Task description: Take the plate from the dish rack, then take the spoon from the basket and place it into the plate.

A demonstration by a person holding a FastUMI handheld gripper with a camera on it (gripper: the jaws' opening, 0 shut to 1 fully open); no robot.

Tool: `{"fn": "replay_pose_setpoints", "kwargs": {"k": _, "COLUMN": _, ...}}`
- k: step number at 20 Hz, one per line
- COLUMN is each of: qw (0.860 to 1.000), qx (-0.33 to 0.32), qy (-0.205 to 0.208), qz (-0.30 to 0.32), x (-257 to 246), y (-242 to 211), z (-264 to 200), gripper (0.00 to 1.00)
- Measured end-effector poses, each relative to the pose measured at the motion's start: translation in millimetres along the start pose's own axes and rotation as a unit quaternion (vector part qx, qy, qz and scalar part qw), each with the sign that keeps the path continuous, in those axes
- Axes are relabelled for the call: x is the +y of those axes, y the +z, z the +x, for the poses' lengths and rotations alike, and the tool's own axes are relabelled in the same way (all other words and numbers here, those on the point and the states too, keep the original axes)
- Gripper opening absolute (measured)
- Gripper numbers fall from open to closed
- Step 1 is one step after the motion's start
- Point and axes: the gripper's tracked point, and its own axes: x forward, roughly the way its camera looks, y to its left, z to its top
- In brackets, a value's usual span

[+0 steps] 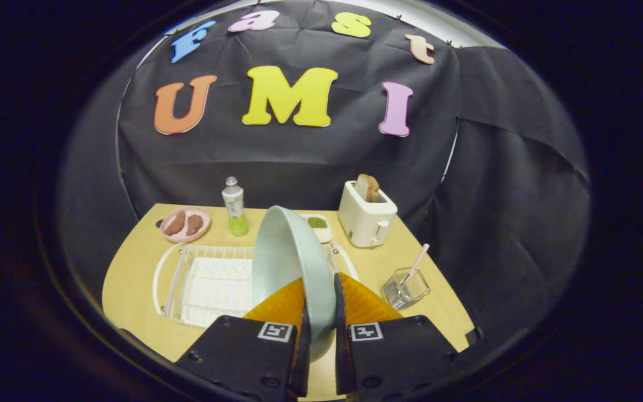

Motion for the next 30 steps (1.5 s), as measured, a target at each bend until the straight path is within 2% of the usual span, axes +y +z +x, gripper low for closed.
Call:
{"fn": "replay_pose_setpoints", "kwargs": {"k": 3, "qw": 0.998, "qx": 0.009, "qy": 0.055, "qz": 0.009, "x": 7.6, "y": -48.5, "z": -23.1, "gripper": 0.24}}
{"fn": "replay_pose_setpoints", "kwargs": {"k": 5, "qw": 0.997, "qx": 0.017, "qy": 0.078, "qz": 0.020, "x": 6.9, "y": -80.7, "z": -27.1, "gripper": 0.24}}
{"fn": "replay_pose_setpoints", "kwargs": {"k": 9, "qw": 0.995, "qx": 0.043, "qy": 0.089, "qz": 0.019, "x": -9.7, "y": -139.9, "z": -15.2, "gripper": 0.24}}
{"fn": "replay_pose_setpoints", "kwargs": {"k": 13, "qw": 0.990, "qx": 0.088, "qy": 0.102, "qz": 0.047, "x": -21.4, "y": -180.0, "z": 11.8, "gripper": 0.24}}
{"fn": "replay_pose_setpoints", "kwargs": {"k": 15, "qw": 0.987, "qx": 0.104, "qy": 0.111, "qz": 0.056, "x": -27.9, "y": -194.6, "z": 24.2, "gripper": 0.24}}
{"fn": "replay_pose_setpoints", "kwargs": {"k": 20, "qw": 0.973, "qx": 0.131, "qy": 0.163, "qz": 0.101, "x": -37.7, "y": -215.2, "z": 48.5, "gripper": 0.24}}
{"fn": "replay_pose_setpoints", "kwargs": {"k": 23, "qw": 0.969, "qx": 0.139, "qy": 0.175, "qz": 0.104, "x": -45.3, "y": -231.3, "z": 65.9, "gripper": 0.31}}
{"fn": "replay_pose_setpoints", "kwargs": {"k": 26, "qw": 0.969, "qx": 0.137, "qy": 0.181, "qz": 0.094, "x": -52.5, "y": -239.1, "z": 80.0, "gripper": 0.38}}
{"fn": "replay_pose_setpoints", "kwargs": {"k": 28, "qw": 0.977, "qx": 0.112, "qy": 0.169, "qz": 0.073, "x": -63.8, "y": -233.5, "z": 85.3, "gripper": 0.43}}
{"fn": "replay_pose_setpoints", "kwargs": {"k": 29, "qw": 0.978, "qx": 0.098, "qy": 0.168, "qz": 0.069, "x": -66.5, "y": -228.0, "z": 84.7, "gripper": 0.42}}
{"fn": "replay_pose_setpoints", "kwargs": {"k": 30, "qw": 0.978, "qx": 0.088, "qy": 0.178, "qz": 0.067, "x": -68.3, "y": -223.9, "z": 84.9, "gripper": 0.46}}
